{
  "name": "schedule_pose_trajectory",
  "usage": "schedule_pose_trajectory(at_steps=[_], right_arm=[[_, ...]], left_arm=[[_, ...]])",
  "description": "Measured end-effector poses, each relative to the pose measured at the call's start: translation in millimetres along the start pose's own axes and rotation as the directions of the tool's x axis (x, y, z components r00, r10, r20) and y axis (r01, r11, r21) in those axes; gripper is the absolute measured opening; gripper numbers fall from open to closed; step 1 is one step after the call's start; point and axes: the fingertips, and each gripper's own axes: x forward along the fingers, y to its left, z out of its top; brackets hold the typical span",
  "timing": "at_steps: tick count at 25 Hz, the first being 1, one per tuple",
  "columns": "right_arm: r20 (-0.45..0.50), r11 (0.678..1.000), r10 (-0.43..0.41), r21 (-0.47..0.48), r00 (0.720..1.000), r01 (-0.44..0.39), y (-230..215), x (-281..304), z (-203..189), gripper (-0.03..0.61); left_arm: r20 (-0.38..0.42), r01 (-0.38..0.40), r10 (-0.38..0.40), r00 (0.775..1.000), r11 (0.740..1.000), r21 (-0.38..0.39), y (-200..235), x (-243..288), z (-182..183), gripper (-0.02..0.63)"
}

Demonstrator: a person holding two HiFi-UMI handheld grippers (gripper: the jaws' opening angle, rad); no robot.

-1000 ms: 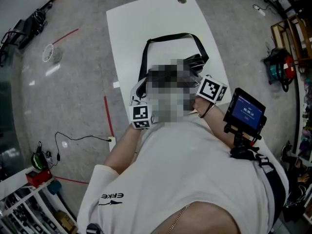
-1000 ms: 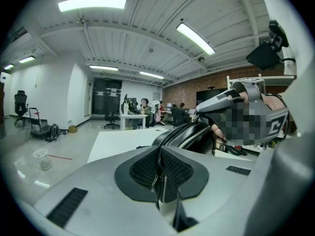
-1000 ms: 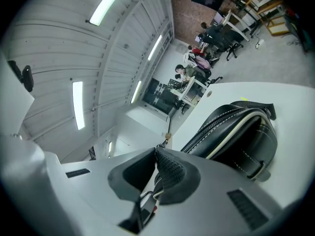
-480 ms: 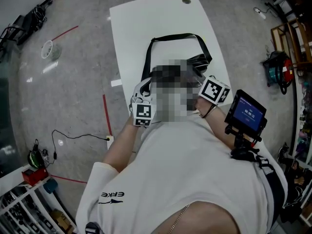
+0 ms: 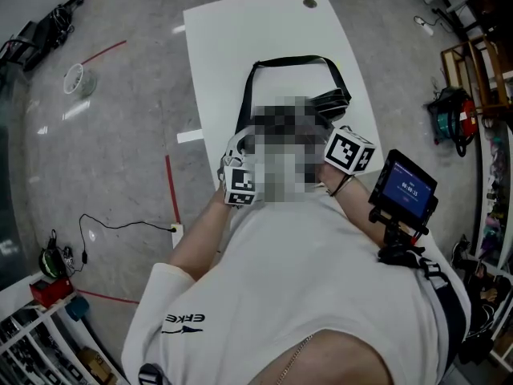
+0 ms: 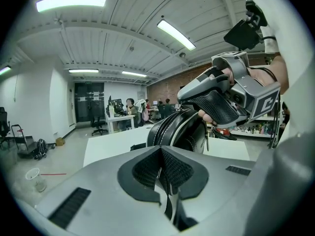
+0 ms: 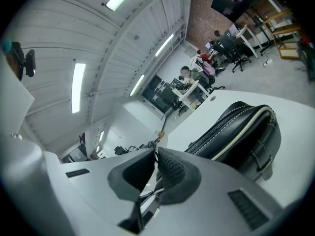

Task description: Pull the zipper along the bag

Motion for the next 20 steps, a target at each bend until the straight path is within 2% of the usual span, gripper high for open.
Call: schedule_pose_trajectory(at_steps=[5, 11, 20], right_arm=[[-0.014, 1.000, -0.006, -0.013, 1.000, 0.006, -2, 2, -3, 0.015], [-0.034, 0.999, -0.022, -0.045, 0.999, 0.021, -3, 4, -8, 0.017], [-0.061, 0.996, -0.037, -0.079, 0.997, 0.032, -6, 7, -13, 0.017]], left_arm=[[0.027, 0.018, -0.018, 0.999, 1.000, -0.006, -8, 9, 0, 0.003], [-0.003, 0.036, -0.036, 0.999, 0.999, -0.007, -17, 16, -4, 0.003], [0.009, 0.053, -0.053, 0.999, 0.999, -0.008, -23, 24, -2, 0.003]])
